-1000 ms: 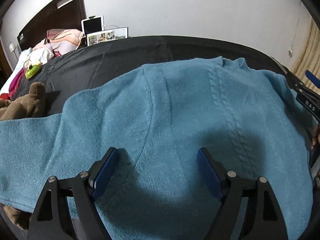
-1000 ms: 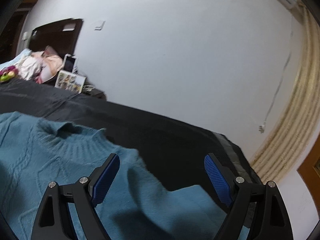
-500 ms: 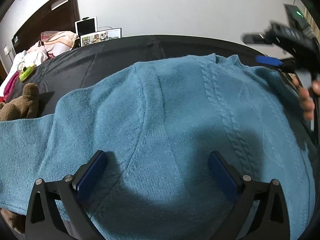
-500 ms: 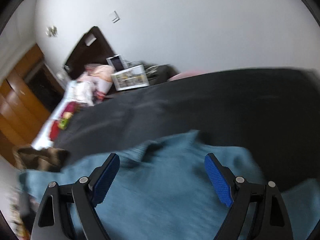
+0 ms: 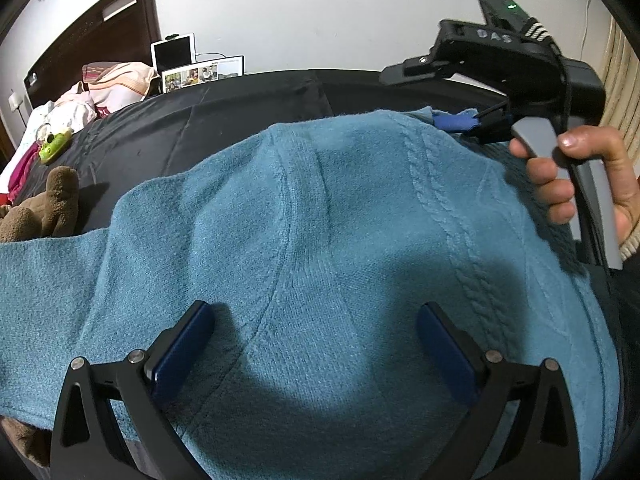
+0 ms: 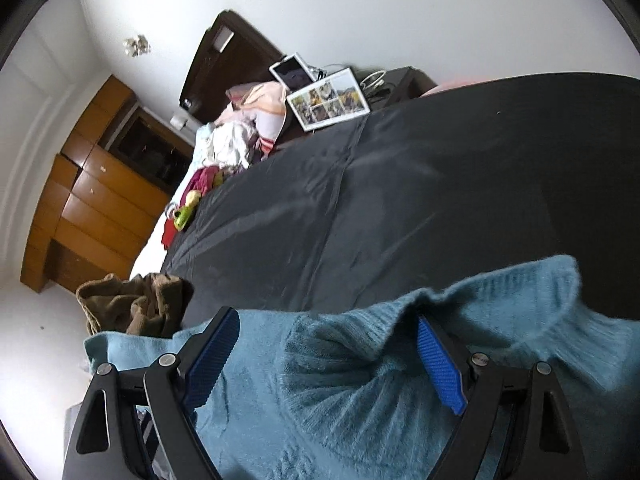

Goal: Fold clothes

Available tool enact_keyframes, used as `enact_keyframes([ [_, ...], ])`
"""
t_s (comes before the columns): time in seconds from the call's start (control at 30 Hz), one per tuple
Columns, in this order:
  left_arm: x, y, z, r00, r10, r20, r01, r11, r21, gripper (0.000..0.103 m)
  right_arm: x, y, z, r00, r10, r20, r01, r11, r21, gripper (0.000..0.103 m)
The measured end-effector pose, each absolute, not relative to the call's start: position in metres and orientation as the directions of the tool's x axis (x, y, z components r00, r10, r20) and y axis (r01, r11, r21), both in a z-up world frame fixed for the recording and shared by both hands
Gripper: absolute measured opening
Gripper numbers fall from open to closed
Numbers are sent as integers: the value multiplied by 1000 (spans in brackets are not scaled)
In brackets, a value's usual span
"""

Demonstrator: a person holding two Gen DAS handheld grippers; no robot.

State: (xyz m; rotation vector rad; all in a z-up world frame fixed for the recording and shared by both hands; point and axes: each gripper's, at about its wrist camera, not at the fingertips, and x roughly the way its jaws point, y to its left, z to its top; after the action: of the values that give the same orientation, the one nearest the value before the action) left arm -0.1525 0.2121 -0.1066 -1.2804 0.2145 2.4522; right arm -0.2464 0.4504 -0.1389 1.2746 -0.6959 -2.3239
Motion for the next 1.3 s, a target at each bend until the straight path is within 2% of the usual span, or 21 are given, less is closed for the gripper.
enact_keyframes([
  [0.07,-153,212,-107,-522,247,-816,-385,-922,-33,102,-248,447,-139,-497,-591,-636,124,-774,621,88],
  [0.2,-153,212,-106,-523,244,-816,-382,-924,-31,102,-253,447,-134,-482,-715,-506,181,-646,741,88],
  [0.33,-152,211,-106,-523,244,-816,-381,-924,-32,102,-266,461,-128,-523,-750,-405,151,-549,822,89],
  [0.4,-151,210,-106,-523,244,-816,-381,-924,-33,102,-275,462,-131,-532,-732,-425,119,-562,819,89],
  [0.53,-149,209,-105,-524,245,-816,-381,-924,-33,102,-281,449,-139,-524,-575,-628,72,-765,640,89],
  [0.6,-148,210,-105,-524,244,-816,-381,-924,-32,102,-276,443,-136,-524,-524,-671,95,-820,565,89],
  [0.73,-147,209,-105,-524,245,-816,-381,-924,-33,102,-257,436,-113,-546,-476,-689,151,-865,478,89],
  [0.93,-146,207,-105,-523,245,-816,-382,-924,-32,102,-206,435,-79,-638,-227,-736,165,-974,157,89],
  [1.13,-147,207,-105,-524,244,-816,-382,-924,-31,102,-165,463,-104,-614,145,-776,-46,-988,-148,89],
  [1.3,-147,208,-105,-524,243,-816,-381,-924,-31,102,-159,466,-129,-580,209,-788,-73,-976,-205,89],
])
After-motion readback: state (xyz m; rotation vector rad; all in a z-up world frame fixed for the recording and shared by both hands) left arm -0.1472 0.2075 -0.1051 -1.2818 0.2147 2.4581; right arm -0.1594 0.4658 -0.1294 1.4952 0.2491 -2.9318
